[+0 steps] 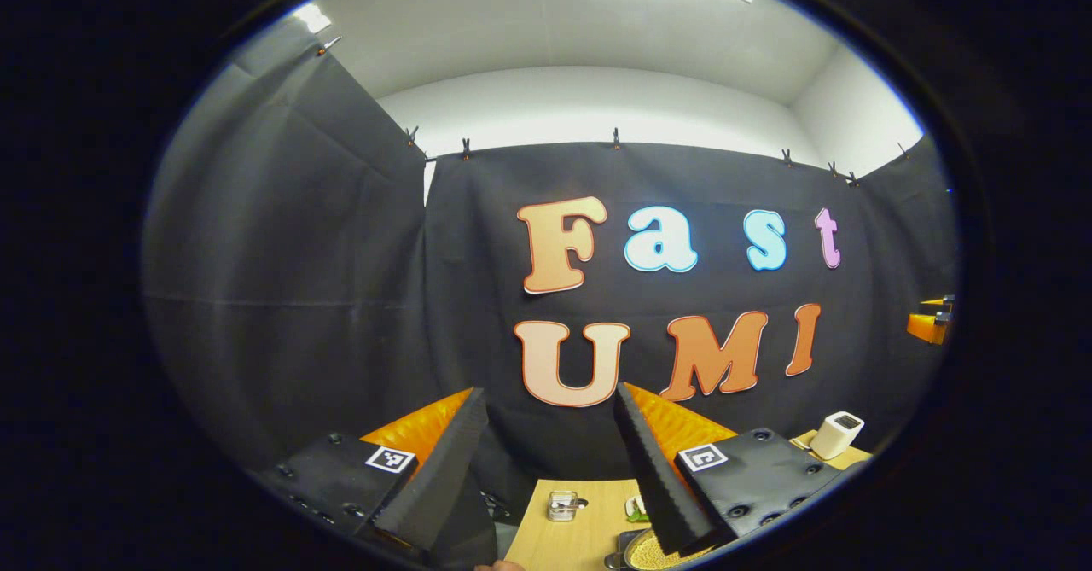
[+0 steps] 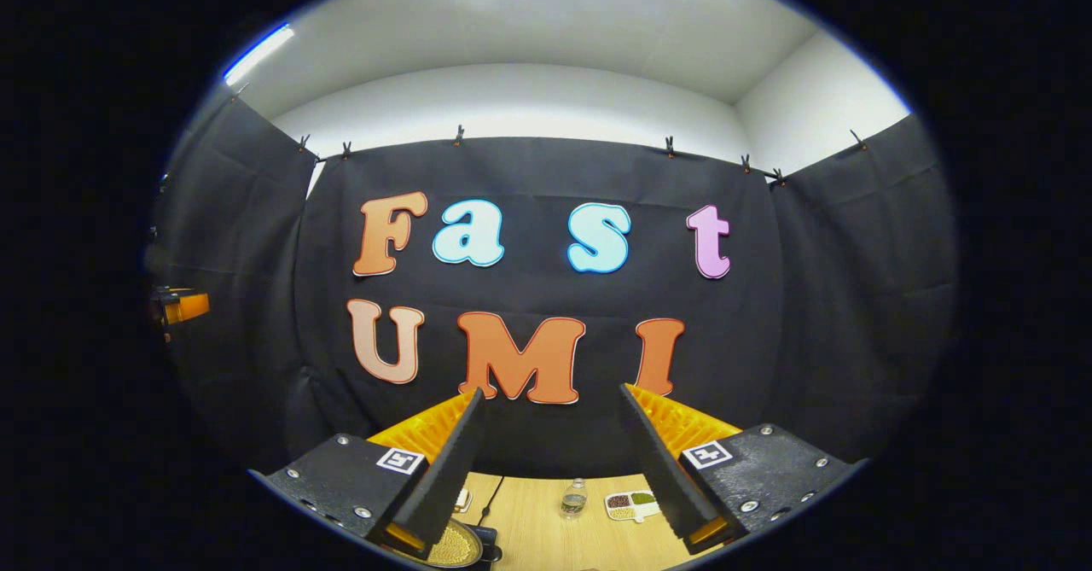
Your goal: First push the handle of the pot to place it horizontally, then grasp the pot with both hands and set it on the induction cooktop.
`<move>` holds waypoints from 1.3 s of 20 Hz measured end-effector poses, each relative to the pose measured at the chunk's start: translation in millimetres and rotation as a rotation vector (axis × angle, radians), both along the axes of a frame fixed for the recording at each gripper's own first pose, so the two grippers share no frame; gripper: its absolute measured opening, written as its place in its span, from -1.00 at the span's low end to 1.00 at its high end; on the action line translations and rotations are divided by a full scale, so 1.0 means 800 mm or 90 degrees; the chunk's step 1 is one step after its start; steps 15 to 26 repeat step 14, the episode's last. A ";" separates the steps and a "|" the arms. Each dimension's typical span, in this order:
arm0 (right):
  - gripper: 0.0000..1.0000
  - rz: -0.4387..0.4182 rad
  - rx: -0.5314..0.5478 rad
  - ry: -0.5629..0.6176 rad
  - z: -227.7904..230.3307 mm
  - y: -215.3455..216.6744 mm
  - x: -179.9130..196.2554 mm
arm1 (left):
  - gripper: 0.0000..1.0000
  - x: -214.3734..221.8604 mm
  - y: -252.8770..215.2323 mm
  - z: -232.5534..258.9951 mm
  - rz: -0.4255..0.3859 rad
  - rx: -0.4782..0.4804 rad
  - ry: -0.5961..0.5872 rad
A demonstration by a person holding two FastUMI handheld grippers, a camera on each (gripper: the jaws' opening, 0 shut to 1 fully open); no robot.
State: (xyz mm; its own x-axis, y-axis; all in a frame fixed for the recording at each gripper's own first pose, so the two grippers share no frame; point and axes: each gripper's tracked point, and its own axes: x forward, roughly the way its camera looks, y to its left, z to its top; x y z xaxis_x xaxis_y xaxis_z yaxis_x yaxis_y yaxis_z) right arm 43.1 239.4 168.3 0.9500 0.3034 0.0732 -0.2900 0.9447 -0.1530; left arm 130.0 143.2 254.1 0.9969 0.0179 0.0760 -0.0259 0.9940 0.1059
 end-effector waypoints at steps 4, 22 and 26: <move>0.89 -0.003 0.004 -0.001 0.007 0.001 -0.002 | 0.93 0.003 -0.001 -0.003 -0.003 -0.002 0.003; 0.89 -0.012 0.011 0.000 -0.002 -0.004 0.001 | 0.93 0.015 -0.004 -0.003 -0.009 -0.001 0.001; 0.89 -0.012 0.011 0.000 -0.002 -0.004 0.001 | 0.93 0.015 -0.004 -0.003 -0.009 -0.001 0.001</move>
